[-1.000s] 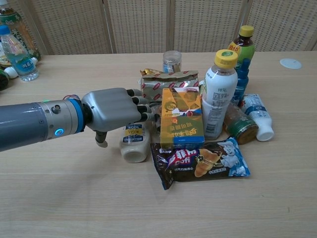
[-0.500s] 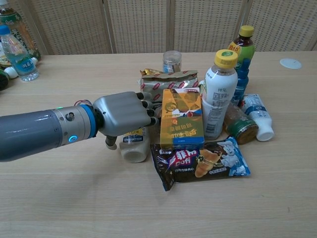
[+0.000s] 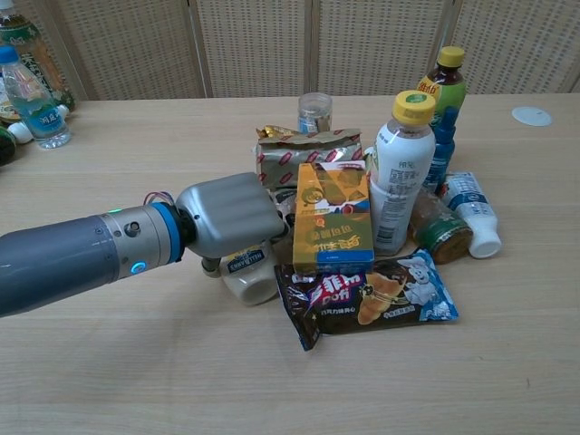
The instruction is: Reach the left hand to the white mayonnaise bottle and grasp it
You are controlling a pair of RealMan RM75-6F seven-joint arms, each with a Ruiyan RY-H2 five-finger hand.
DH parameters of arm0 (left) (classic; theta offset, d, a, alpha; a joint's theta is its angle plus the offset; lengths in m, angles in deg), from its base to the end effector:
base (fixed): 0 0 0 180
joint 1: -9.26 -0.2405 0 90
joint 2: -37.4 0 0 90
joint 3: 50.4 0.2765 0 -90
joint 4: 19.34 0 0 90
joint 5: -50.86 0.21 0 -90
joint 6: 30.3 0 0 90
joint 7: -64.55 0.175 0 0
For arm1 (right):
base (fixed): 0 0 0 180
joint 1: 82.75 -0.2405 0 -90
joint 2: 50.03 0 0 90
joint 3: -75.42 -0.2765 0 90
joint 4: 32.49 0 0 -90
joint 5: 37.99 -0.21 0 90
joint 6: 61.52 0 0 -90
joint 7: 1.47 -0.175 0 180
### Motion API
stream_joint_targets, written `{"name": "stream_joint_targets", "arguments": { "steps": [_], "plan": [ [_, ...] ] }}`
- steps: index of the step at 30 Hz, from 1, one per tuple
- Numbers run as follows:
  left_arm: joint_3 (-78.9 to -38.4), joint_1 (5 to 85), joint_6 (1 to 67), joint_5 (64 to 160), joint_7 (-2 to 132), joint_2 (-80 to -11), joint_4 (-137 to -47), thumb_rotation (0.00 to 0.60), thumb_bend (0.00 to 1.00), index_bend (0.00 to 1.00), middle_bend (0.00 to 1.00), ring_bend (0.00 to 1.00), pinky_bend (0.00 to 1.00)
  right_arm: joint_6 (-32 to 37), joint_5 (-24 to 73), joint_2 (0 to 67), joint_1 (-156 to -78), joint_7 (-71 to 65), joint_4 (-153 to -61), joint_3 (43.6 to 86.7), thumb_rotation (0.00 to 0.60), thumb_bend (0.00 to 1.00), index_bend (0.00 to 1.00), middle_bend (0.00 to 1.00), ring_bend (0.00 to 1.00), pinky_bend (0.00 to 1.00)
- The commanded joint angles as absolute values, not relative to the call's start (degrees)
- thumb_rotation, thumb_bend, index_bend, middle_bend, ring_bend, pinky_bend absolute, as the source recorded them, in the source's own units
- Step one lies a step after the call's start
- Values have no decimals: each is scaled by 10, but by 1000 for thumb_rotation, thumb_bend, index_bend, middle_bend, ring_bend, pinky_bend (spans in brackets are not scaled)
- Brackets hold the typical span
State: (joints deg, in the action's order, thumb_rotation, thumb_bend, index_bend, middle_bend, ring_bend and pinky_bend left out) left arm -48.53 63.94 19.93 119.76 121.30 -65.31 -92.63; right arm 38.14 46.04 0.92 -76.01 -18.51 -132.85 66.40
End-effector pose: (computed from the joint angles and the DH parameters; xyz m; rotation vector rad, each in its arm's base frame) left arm -0.1019 0.3441 -0.1420 -2.3230 0.0579 -0.5260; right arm -0.3200 -0.1614 0.2875 1.0302 -0.8511 1.1401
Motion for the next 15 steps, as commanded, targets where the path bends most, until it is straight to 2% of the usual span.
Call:
{"name": "stream_joint_targets", "arguments": {
  "steps": [1, 5, 9, 15],
  "plan": [
    [-487, 633, 211, 1209, 1199, -640, -937, 600, 12, 770, 613, 567, 545, 382, 461, 9, -760, -185, -1329, 664, 600, 0, 0, 0, 0, 0],
    [-490, 624, 233, 1223, 1187, -605, -974, 600, 11, 770, 607, 567, 545, 381, 460, 10, -760, -183, -1329, 664, 600, 0, 0, 0, 0, 0],
    [-496, 616, 260, 1242, 1180, -540, -1034, 600, 14, 771, 597, 567, 545, 380, 460, 11, -761, -180, -1330, 664, 600, 0, 0, 0, 0, 0],
    [-534, 611, 297, 1240, 1180, -435, -1131, 600, 12, 759, 598, 567, 516, 380, 466, 13, -762, -170, -1334, 667, 600, 0, 0, 0, 0, 0]
  ]
}}
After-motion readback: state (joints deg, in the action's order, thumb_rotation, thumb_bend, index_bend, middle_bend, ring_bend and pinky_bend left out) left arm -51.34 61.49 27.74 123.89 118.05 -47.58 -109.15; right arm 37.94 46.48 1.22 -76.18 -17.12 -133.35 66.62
